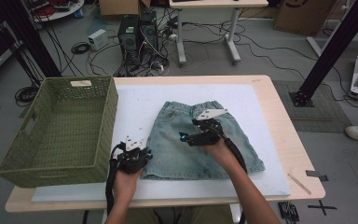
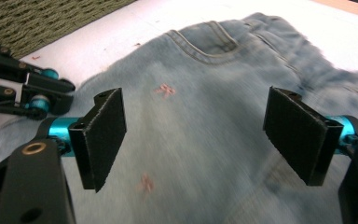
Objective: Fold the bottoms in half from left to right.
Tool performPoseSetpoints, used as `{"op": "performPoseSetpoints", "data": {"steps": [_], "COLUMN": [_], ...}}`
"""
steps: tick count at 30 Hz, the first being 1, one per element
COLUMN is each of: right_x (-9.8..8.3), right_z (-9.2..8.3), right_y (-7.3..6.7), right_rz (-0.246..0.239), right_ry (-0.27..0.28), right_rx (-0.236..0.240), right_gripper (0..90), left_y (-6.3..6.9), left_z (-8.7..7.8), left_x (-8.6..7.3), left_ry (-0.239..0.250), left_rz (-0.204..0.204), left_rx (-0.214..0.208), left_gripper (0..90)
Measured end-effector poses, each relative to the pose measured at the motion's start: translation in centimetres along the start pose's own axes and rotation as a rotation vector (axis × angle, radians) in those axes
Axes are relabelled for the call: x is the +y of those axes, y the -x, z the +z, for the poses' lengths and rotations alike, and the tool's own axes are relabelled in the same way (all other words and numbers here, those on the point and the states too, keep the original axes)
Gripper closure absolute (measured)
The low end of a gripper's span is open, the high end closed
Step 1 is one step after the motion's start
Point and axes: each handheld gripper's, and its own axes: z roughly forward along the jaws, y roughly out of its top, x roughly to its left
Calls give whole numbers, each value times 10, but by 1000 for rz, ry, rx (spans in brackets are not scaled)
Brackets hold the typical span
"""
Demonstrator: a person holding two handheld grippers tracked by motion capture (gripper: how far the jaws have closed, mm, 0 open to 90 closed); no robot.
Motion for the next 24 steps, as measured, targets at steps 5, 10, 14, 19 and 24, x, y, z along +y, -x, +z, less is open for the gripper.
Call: {"op": "performPoseSetpoints", "data": {"steps": [5, 10, 14, 19, 24], "right_x": [10, 21, 33, 44, 52], "right_z": [25, 46, 65, 83, 97], "right_y": [-5, -8, -9, -14, -18], "right_rz": [-18, -18, -13, -27, -46], "right_ry": [-21, -30, -41, -52, -76], "right_rx": [16, 34, 41, 43, 33], "right_gripper": [239, 272, 290, 309, 355], "left_y": [0, 0, -1, -2, -1], "left_z": [0, -1, -1, -1, -1], "left_x": [0, 0, 0, 0, -1], "left_ry": [2, 6, 5, 7, 13], "left_rz": [3, -1, -3, 0, -4], "left_rx": [-13, -23, -31, -38, -39], "left_gripper": [831, 841, 843, 846, 849]}}
